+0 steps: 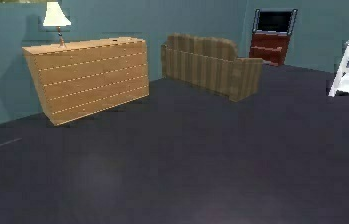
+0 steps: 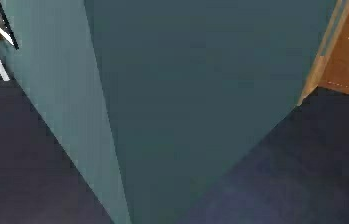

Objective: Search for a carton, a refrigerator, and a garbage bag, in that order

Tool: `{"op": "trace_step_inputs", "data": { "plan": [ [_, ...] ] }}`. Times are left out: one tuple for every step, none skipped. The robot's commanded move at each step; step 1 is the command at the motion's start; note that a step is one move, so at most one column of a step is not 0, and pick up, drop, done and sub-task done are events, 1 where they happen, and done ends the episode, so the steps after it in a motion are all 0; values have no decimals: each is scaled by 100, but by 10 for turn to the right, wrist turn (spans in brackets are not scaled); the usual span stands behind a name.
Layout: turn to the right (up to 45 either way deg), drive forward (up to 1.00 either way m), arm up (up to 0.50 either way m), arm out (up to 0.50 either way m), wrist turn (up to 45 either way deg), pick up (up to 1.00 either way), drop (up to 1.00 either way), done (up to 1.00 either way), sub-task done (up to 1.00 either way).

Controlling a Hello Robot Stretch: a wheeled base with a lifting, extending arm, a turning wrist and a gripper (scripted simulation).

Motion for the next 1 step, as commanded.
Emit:
{"op": "trace_step_inputs", "data": {
  "plan": [
    [0, 45, 0, 0, 0, 0, 0, 0, 0]
  ]
}}
